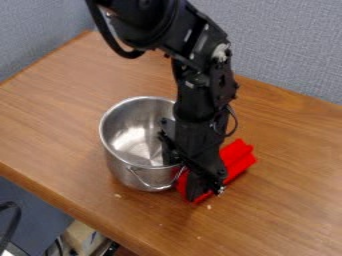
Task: Move the red object from the metal pot to the table
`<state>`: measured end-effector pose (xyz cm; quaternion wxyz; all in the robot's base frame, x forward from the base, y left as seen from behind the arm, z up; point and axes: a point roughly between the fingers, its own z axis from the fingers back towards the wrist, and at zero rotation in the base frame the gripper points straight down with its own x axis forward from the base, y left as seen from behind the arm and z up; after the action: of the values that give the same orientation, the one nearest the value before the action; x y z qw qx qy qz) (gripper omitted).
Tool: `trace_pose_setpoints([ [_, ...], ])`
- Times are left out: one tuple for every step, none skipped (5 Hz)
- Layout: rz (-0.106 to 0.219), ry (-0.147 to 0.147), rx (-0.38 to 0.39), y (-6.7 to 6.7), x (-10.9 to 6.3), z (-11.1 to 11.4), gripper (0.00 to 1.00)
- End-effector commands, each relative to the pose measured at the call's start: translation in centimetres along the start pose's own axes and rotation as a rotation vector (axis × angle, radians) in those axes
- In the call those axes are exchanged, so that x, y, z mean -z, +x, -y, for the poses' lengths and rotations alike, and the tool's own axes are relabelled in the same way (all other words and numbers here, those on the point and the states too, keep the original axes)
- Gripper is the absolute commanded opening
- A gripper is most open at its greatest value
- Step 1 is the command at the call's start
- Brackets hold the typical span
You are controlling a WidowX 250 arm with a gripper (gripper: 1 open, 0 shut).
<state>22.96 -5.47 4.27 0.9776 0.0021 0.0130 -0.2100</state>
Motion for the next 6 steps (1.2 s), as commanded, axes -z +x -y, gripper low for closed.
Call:
trace_pose_setpoints([
  [0.047, 0.006, -0.006, -0.3, -2.8, 0.4, 0.0],
  [0.025, 0.003, 0.008, -1.3, -3.7, 1.4, 0.0],
  [0.019, 0.001, 0.032, -1.7, -4.9, 1.8, 0.0],
  [0.003, -0.011, 0.053, -1.9, -5.4, 1.7, 0.0],
  [-0.003, -0.022, 0.055, -1.4, -4.2, 1.8, 0.0],
  [-0.022, -0.041, 0.05, -0.9, -2.4, 1.7, 0.0],
])
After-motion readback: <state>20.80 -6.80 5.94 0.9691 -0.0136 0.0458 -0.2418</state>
